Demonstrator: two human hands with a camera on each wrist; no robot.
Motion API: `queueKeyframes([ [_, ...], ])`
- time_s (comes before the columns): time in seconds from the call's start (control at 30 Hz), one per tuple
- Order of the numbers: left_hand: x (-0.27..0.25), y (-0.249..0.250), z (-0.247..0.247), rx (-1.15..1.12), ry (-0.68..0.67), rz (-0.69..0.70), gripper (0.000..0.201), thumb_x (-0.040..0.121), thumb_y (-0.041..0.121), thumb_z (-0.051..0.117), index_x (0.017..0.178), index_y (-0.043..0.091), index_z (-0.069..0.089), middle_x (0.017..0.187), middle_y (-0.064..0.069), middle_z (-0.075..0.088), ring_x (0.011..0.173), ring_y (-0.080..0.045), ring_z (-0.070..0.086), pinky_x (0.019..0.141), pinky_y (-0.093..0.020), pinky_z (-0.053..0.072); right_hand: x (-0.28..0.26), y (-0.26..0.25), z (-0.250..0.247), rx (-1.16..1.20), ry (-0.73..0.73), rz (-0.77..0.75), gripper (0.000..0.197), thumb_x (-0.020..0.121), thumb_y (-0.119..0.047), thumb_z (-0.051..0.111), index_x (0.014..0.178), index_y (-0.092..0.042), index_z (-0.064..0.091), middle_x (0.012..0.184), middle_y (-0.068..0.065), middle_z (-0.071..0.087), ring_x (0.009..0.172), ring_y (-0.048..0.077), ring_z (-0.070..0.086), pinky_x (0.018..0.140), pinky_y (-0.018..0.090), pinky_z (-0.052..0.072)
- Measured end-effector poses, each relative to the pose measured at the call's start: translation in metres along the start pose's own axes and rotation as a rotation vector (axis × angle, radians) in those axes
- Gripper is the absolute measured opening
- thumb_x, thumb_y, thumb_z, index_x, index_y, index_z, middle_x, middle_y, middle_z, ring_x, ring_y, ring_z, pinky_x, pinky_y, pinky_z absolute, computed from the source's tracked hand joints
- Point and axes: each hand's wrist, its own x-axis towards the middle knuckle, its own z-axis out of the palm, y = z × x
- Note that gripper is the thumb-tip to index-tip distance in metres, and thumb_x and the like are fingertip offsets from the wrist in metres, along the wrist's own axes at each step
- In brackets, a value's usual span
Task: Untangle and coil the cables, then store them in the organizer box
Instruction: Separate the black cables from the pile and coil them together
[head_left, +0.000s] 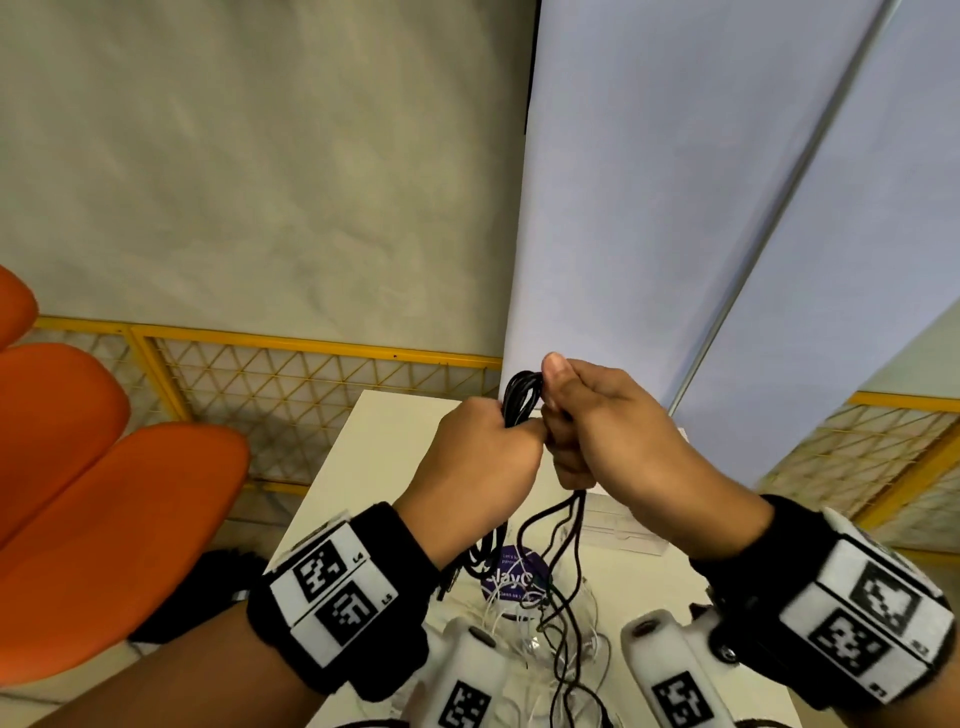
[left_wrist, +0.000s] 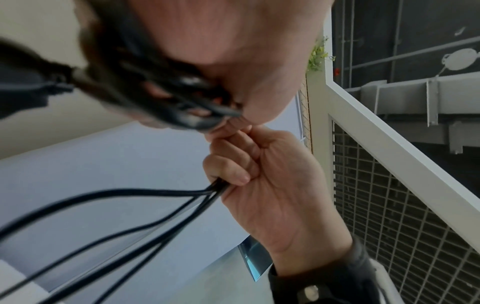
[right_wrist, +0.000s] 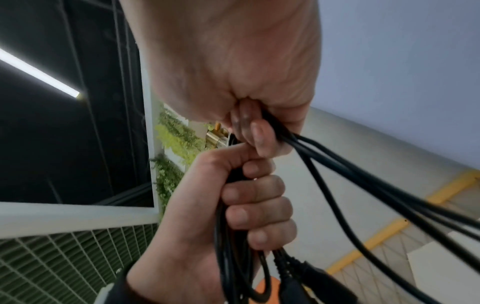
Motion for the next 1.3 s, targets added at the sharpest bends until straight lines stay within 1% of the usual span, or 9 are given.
queueKeyframes([
  [0.13,0.001,0.001,-0.002,-0.055,0.02,0.026,0.031,0.087,0.012,0.056,0.061,0.017,0.04,0.04,0.01,0.027,0.043,-0.014,0.023,0.051,-0.029,0.021,0.0,-0.008,0.002,0.126,-0.009,0.085,0.044,0.106,-0.037,0.039,0.068,-0.013,0.035,0.05,-0.003,0.026,0.044,0.014,0.021,0.047,0.027,0.025],
  [0.3,0.001,0.002,-0.005,-0.037,0.052,0.04,0.033,0.089,0.018,0.059,0.061,0.016,0.039,0.039,0.009,0.028,0.045,-0.016,0.026,0.053,-0.03,0.023,-0.003,-0.01,0.0,-0.169,0.003,0.049,0.054,0.102,-0.049,0.036,0.063,-0.013,0.041,0.045,-0.008,0.039,0.041,0.016,0.039,0.049,0.035,0.046],
  [0.4,0.005,0.004,-0.009,-0.114,0.052,0.036,0.024,0.078,0.029,0.06,0.066,0.012,0.049,0.048,0.002,0.033,0.052,-0.022,0.03,0.057,-0.036,0.028,-0.008,-0.011,-0.003,-0.212,-0.011,0.075,0.056,0.103,-0.047,0.034,0.065,-0.009,0.049,0.054,0.003,0.044,0.051,0.024,0.05,0.053,0.031,0.057],
  [0.47,0.008,0.002,-0.01,-0.176,0.038,0.055,0.028,0.082,0.024,0.06,0.059,0.013,0.05,0.049,-0.002,0.033,0.048,-0.022,0.03,0.055,-0.035,0.028,-0.01,-0.009,-0.004,-0.153,-0.033,0.109,0.055,0.104,-0.044,0.035,0.068,-0.007,0.054,0.059,0.011,0.048,0.055,0.03,0.055,0.066,0.043,0.061],
  [0.57,0.006,-0.002,-0.01,-0.356,-0.101,0.076,0.047,0.092,0.013,0.055,0.046,0.019,0.053,0.043,0.002,0.031,0.038,-0.017,0.026,0.045,-0.026,0.024,-0.011,-0.01,-0.007,-0.005,-0.08,0.149,0.054,0.105,-0.037,0.039,0.063,-0.006,0.055,0.058,0.014,0.05,0.056,0.031,0.051,0.068,0.051,0.059],
  [0.8,0.007,-0.01,-0.013,-0.646,-0.323,0.154,0.045,0.081,0.018,0.057,0.091,-0.023,0.043,0.04,0.003,0.029,0.028,-0.009,0.023,0.037,-0.017,0.016,-0.021,-0.021,-0.015,-0.014,-0.163,0.092,0.05,0.104,-0.036,0.038,0.062,-0.01,0.047,0.057,0.012,0.051,0.062,0.027,0.045,0.065,0.035,0.041],
  [1.03,0.002,-0.012,-0.018,-0.739,-0.365,0.288,0.028,0.086,0.024,0.067,0.061,0.015,0.057,0.038,0.004,0.029,0.027,-0.007,0.024,0.038,-0.021,0.016,-0.024,-0.018,-0.004,0.004,-0.043,0.066,0.049,0.104,-0.039,0.037,0.064,-0.012,0.045,0.055,0.012,0.049,0.06,0.027,0.043,0.067,0.038,0.039],
  [1.17,-0.004,-0.007,-0.008,-0.614,-0.179,0.292,0.047,0.092,0.05,0.056,0.056,0.021,0.051,0.043,-0.004,0.036,0.034,-0.016,0.03,0.038,-0.019,0.027,-0.024,-0.014,0.003,-0.007,0.039,0.068,0.05,0.104,-0.04,0.037,0.063,-0.012,0.046,0.051,0.008,0.046,0.053,0.023,0.043,0.064,0.039,0.039],
  [1.3,-0.011,-0.004,0.003,-0.584,-0.114,0.34,0.051,0.093,0.049,0.042,0.059,0.012,0.05,0.045,-0.016,0.054,0.038,-0.026,0.053,0.039,-0.017,0.038,-0.024,-0.014,0.008,0.026,0.04,0.069,0.054,0.106,-0.036,0.036,0.061,-0.009,0.051,0.049,0.013,0.048,0.049,0.025,0.045,0.064,0.041,0.041],
])
